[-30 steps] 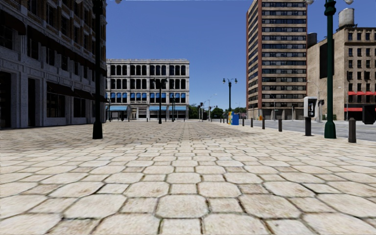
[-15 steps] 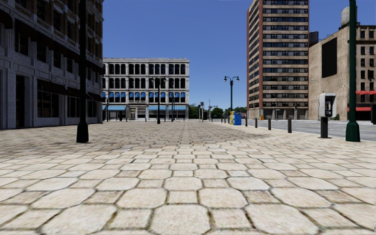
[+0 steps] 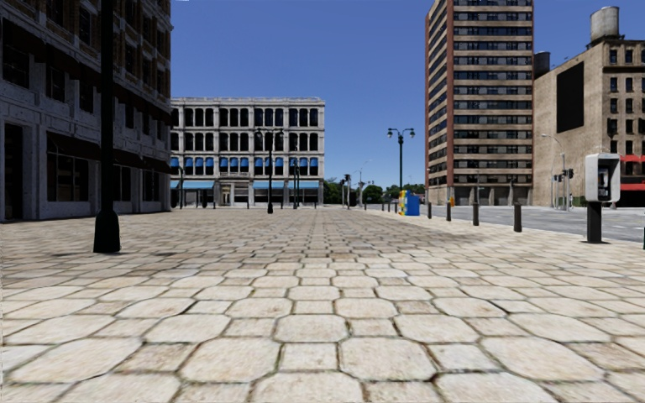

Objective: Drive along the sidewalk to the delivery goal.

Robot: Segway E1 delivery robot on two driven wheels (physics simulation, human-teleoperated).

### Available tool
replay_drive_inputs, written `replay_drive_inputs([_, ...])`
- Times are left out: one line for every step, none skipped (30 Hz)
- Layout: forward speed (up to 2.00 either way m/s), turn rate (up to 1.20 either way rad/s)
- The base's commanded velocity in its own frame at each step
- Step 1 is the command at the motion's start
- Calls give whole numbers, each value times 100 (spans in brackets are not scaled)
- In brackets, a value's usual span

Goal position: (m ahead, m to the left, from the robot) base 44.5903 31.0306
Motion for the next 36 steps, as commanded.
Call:
replay_drive_inputs([200,0])
replay_drive_inputs([200,0])
replay_drive_inputs([200,0])
replay_drive_inputs([200,0])
replay_drive_inputs([200,0])
replay_drive_inputs([200,0])
replay_drive_inputs([200,0])
replay_drive_inputs([200,0])
replay_drive_inputs([200,0])
replay_drive_inputs([200,0])
replay_drive_inputs([200,0])
replay_drive_inputs([200,0])
replay_drive_inputs([200,0])
replay_drive_inputs([200,0])
replay_drive_inputs([200,0])
replay_drive_inputs([200,0])
replay_drive_inputs([200,0])
replay_drive_inputs([200,0])
replay_drive_inputs([200,0])
replay_drive_inputs([200,0])
replay_drive_inputs([200,0])
replay_drive_inputs([200,0])
replay_drive_inputs([200,0])
replay_drive_inputs([200,0])
replay_drive_inputs([200,0])
replay_drive_inputs([200,0])
replay_drive_inputs([200,0])
replay_drive_inputs([200,0])
replay_drive_inputs([200,0])
replay_drive_inputs([200,0])
replay_drive_inputs([200,0])
replay_drive_inputs([200,0])
replay_drive_inputs([200,0])
replay_drive_inputs([200,0])
replay_drive_inputs([200,0])
replay_drive_inputs([200,0])
